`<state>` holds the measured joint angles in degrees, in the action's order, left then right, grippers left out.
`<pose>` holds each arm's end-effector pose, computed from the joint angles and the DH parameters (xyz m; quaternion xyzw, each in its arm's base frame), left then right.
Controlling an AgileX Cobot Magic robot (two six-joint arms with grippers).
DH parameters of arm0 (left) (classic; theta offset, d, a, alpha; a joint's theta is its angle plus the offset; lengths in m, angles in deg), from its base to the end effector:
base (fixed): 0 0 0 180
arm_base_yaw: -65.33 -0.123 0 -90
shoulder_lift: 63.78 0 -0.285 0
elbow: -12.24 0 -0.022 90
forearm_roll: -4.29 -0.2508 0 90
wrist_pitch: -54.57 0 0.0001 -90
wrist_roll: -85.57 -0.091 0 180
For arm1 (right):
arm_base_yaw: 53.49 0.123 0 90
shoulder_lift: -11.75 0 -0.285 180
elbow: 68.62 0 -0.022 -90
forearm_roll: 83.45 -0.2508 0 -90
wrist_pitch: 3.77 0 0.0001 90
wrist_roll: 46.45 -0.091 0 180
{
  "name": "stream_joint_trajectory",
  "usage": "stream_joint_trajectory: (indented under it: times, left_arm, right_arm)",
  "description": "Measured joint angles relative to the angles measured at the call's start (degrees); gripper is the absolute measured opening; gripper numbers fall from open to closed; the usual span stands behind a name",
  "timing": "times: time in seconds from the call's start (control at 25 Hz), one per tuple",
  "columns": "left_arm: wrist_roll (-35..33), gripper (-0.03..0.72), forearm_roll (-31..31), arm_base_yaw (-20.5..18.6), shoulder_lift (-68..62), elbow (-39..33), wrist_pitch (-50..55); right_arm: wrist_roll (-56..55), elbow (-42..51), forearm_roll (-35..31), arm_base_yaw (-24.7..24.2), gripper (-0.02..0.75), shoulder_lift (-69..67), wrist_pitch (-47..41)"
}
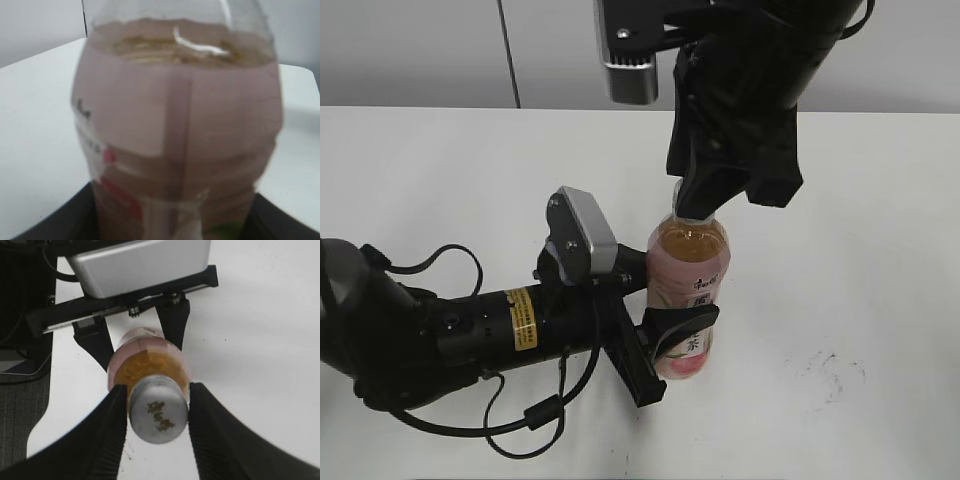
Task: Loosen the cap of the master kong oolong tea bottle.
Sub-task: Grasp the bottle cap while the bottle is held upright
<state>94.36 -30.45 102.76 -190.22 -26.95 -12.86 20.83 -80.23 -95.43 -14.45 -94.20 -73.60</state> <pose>0.2317 -0.2376 0.0980 0.4372 0.6329 -0.3679 0.5224 0.2645 0.2373 0.3143 -0.7751 0.6084 0.0655 0.1577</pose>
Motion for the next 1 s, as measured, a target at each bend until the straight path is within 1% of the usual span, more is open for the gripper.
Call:
stream_joint_trajectory:
  times: [0.08, 0.2, 0.24, 0.36, 0.44, 0.56, 0.68, 0.8, 1.0]
  left_arm:
    - [0.0, 0.375, -0.11, 0.0, 0.0, 0.0, 0.0]
    - [0.0, 0.375, -0.06, 0.0, 0.0, 0.0, 0.0]
    - [0.0, 0.375, -0.06, 0.0, 0.0, 0.0, 0.0]
    - [0.0, 0.375, -0.06, 0.0, 0.0, 0.0, 0.0]
    - [0.0, 0.375, -0.06, 0.0, 0.0, 0.0, 0.0]
    - [0.0, 0.375, -0.06, 0.0, 0.0, 0.0, 0.0]
    - [0.0, 0.375, -0.02, 0.0, 0.0, 0.0, 0.0]
    - [0.0, 0.375, -0.02, 0.0, 0.0, 0.0, 0.0]
    - [0.0, 0.375, -0.02, 0.0, 0.0, 0.0, 0.0]
  right_arm:
    - [-1.08, 0.0, -1.41, 0.0, 0.351, 0.0, 0.0]
    - [-5.83, 0.0, -2.27, 0.0, 0.435, 0.0, 0.0]
    - [-8.6, -0.2, -2.28, 0.0, 0.463, 0.0, 0.0]
    - [-19.61, -2.25, -2.52, 0.0, 0.515, -0.19, -0.14]
    - [-29.63, -4.33, -2.54, 0.0, 0.526, -0.19, -0.13]
    - [-49.35, -7.07, -2.08, 0.0, 0.533, -0.19, -0.13]
    - [-65.53, -7.58, 0.52, 0.0, 0.533, -0.19, -0.13]
    - [-74.76, -7.38, 2.16, 0.0, 0.533, -0.19, -0.13]
    - [-79.58, -3.85, 2.56, 0.0, 0.533, -0.19, -0.13]
